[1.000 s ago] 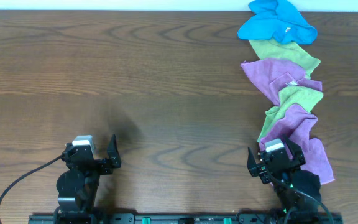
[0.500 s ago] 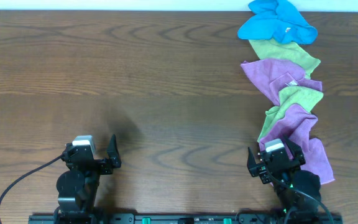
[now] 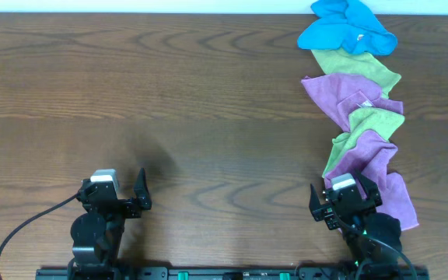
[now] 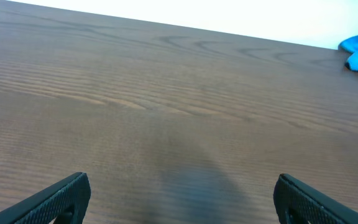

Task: Fold the cloth

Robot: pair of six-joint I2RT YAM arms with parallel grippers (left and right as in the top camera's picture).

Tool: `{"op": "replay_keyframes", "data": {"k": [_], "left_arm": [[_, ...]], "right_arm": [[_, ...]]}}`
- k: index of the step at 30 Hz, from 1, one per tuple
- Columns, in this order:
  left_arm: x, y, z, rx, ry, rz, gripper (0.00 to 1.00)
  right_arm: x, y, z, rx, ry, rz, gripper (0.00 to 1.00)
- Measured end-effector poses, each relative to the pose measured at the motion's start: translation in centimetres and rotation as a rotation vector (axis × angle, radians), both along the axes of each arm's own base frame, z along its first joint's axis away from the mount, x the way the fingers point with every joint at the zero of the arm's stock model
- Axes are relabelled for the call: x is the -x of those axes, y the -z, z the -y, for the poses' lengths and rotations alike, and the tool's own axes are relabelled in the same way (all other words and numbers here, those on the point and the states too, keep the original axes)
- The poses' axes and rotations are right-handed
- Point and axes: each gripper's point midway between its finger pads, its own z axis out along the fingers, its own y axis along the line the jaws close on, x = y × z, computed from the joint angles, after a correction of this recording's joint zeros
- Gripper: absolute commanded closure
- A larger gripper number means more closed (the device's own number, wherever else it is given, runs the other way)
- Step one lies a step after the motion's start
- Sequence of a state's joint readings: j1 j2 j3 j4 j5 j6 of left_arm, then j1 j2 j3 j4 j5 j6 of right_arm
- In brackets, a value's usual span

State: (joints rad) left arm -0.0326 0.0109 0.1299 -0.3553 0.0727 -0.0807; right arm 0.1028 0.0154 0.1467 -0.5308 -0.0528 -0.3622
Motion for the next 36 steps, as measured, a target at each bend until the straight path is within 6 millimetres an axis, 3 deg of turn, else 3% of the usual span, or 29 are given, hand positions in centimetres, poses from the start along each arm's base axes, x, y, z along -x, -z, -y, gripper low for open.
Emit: {"op": "replay_keyframes", "data": {"k": [10, 15, 20, 23, 28, 36], "left_arm": [[0.0, 0.0, 0.0, 0.0, 0.0, 0.0, 0.05], [0.0, 0.0, 0.0, 0.0, 0.0, 0.0, 0.05], [0.0, 0.0, 0.0, 0.001, 0.002, 0.0, 0.05], [0.0, 0.0, 0.0, 0.001, 0.002, 0.0, 0.05], [0.0, 0.0, 0.0, 0.001, 0.002, 0.0, 0.05], [0.0, 0.0, 0.0, 0.001, 0.003, 0.001, 0.05]], "right_arm": [[-0.3, -0.8, -0.1, -0.001, -0.006, 0.038, 0.01], [-1.4, -5.7, -1.7, -0.048, -0.088, 0.241, 0.01], [-0.8, -11.4, -3.9, -0.093, -0.225, 0.474, 0.01], [-0.4, -13.5, -4.4, -0.099, -0.255, 0.561, 0.01], [-1.0, -13.5, -3.4, -0.203, -0.177, 0.527, 0.01], [-5.2, -12.4, -1.6, -0.363, -0.017, 0.435, 0.01]]}}
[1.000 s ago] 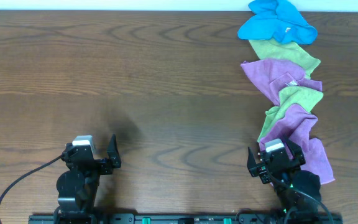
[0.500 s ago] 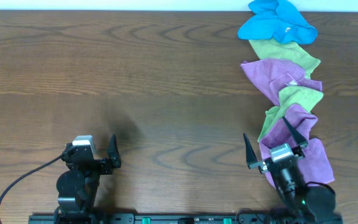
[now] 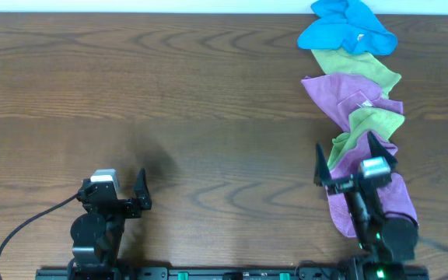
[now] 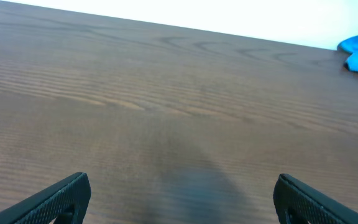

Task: Fold the cloth
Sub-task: 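Reach the right gripper up the cloth pile to the blue cloth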

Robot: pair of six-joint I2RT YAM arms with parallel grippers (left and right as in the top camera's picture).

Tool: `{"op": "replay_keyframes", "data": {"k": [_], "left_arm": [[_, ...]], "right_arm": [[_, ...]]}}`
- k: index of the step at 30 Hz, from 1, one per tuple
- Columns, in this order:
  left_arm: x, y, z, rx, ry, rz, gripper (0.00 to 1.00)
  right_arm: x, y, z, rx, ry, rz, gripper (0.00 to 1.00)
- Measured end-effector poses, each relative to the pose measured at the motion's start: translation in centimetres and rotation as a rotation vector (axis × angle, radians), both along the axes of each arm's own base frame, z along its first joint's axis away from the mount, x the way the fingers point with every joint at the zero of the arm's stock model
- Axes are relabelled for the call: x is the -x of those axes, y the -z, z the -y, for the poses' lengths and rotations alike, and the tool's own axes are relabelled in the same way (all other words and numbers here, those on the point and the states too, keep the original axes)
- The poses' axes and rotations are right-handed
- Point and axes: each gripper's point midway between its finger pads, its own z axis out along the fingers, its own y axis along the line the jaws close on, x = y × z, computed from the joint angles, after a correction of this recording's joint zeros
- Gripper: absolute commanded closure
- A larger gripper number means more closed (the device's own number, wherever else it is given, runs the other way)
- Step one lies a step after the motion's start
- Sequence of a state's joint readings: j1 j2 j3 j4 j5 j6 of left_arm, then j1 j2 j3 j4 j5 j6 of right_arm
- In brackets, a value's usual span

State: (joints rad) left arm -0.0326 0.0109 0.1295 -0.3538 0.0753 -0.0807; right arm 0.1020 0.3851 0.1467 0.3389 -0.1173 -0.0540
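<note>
A row of crumpled cloths lies along the table's right side: a blue one at the far edge, then green, purple, a second green and a near purple cloth. My right gripper stands open above the near purple cloth, where it meets the second green one, with nothing between its fingers. My left gripper is open at the near left over bare wood, far from every cloth. In the left wrist view, the left gripper has its fingers spread wide and the blue cloth shows at the far right.
The brown wooden table spreads left of the cloth row. A black cable loops from the left arm's base at the near left edge. A rail runs along the near edge under both arms.
My right gripper has moved away from the near edge, from the near end of the purple cloth to over its far part, still open. The left arm and the cloths have not moved.
</note>
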Motion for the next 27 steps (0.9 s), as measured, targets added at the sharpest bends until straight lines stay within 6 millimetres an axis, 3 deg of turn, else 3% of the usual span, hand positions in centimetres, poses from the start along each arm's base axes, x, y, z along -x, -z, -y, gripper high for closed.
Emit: {"op": "replay_keyframes", "data": {"k": [5, 14, 19, 24, 27], "left_arm": [[0.0, 0.0, 0.0, 0.0, 0.0, 0.001, 0.05], [0.0, 0.0, 0.0, 0.0, 0.0, 0.001, 0.05], [0.0, 0.0, 0.0, 0.0, 0.0, 0.001, 0.05], [0.0, 0.0, 0.0, 0.0, 0.0, 0.001, 0.05], [0.0, 0.0, 0.0, 0.0, 0.0, 0.001, 0.05]], "right_arm": [[-3.9, 3.1, -0.1, -0.015, 0.015, -0.197, 0.01], [-12.4, 3.2, -1.9, -0.021, -0.06, -0.46, 0.01], [-13.9, 2.9, -4.9, -0.051, -0.232, -0.469, 0.01], [-14.5, 2.4, -5.5, -0.067, -0.272, -0.431, 0.01], [-15.3, 3.1, -5.1, -0.095, -0.249, -0.46, 0.01]]}}
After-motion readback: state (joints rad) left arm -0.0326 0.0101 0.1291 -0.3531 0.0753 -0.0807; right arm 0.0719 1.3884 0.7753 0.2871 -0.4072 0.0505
